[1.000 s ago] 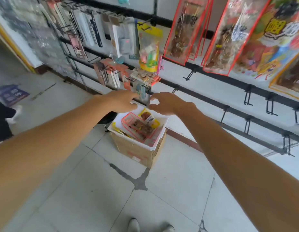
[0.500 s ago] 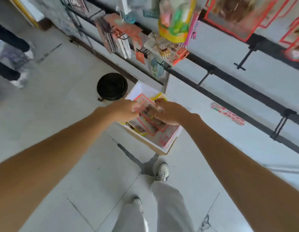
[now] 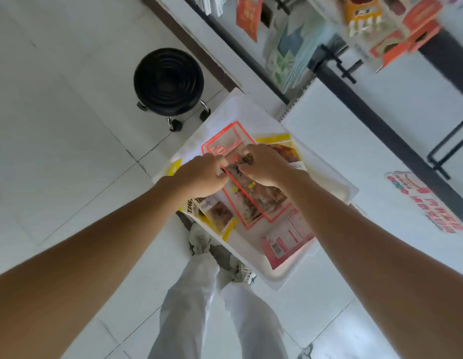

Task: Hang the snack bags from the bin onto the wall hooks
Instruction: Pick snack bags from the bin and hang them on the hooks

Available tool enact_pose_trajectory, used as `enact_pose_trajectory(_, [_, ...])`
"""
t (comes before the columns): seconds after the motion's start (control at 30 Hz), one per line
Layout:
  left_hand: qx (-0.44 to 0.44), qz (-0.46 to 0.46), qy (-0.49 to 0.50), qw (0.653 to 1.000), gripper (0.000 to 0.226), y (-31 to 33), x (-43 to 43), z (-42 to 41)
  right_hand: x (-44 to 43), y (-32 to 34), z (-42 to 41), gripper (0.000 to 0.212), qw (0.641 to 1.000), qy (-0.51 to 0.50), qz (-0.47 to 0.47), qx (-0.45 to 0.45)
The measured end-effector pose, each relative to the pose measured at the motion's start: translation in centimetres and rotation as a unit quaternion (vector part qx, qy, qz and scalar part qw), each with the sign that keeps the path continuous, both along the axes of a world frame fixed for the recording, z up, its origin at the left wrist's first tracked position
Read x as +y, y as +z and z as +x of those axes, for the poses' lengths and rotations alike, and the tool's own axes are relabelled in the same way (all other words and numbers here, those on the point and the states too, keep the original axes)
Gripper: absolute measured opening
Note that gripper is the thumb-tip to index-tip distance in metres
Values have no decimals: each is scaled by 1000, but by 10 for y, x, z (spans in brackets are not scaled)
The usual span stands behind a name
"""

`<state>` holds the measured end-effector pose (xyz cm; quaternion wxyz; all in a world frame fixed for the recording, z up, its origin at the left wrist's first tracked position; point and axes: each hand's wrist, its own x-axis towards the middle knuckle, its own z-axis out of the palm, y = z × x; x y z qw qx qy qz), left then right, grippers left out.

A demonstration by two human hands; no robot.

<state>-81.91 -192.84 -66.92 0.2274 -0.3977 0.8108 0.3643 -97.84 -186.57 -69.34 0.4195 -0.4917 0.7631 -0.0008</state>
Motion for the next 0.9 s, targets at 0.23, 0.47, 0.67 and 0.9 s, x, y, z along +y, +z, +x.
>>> enact_pose_trajectory(0.23, [-4, 35, 0, 999, 40, -70, -9, -1, -23, -87, 2, 72, 997, -30, -8, 64])
enact_pose_trajectory(0.47, [-29, 58, -20, 998, 43, -79, -16, 0, -26, -94, 20, 100, 986, -97, -68, 116])
enact_pose_trajectory(0.67, [-32, 73, -19, 997, 44, -74, -15, 5, -32, -86, 11, 38, 984, -105, -86, 117])
enact_pose_trajectory(0.9, [-39, 39, -26, 998, 37, -45, -7, 11, -15, -44, -2, 13, 990, -81, -111, 39])
